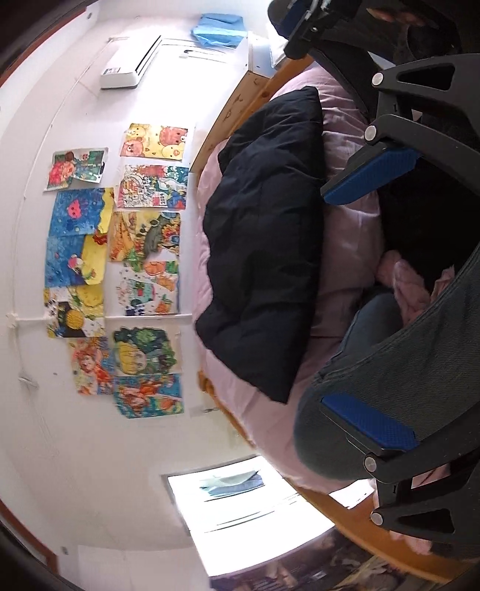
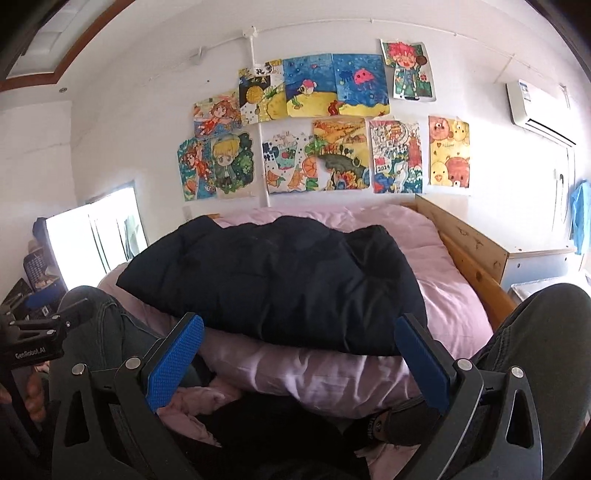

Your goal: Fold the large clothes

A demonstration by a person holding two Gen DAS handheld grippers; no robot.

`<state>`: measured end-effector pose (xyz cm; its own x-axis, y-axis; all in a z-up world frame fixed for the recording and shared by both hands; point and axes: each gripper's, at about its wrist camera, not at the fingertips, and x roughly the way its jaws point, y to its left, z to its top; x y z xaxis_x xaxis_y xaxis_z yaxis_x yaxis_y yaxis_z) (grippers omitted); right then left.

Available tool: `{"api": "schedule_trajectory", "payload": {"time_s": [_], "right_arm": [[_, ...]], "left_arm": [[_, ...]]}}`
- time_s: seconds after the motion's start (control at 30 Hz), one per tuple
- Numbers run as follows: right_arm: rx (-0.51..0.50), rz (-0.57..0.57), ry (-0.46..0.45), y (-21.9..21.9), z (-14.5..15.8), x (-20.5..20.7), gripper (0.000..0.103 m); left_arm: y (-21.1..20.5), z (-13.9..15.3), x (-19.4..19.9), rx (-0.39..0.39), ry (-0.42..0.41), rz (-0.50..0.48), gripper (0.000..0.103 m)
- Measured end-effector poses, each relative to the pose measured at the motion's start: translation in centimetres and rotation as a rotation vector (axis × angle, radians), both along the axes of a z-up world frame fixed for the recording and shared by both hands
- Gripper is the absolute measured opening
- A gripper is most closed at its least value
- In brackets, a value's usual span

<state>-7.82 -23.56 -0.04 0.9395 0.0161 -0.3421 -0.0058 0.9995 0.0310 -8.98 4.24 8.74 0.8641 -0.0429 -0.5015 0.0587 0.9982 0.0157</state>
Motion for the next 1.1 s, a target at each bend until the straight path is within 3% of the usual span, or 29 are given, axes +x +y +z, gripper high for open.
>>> {"api": "schedule_trajectory", "payload": {"time_s": [1.1], "right_arm": [[0.014,0.038,0.082,0.3,-1.7,1.4,0.102]], "left_arm": [[-0.2,-0.6,0.3,0.033,0.004,-0.006,0.103]]}}
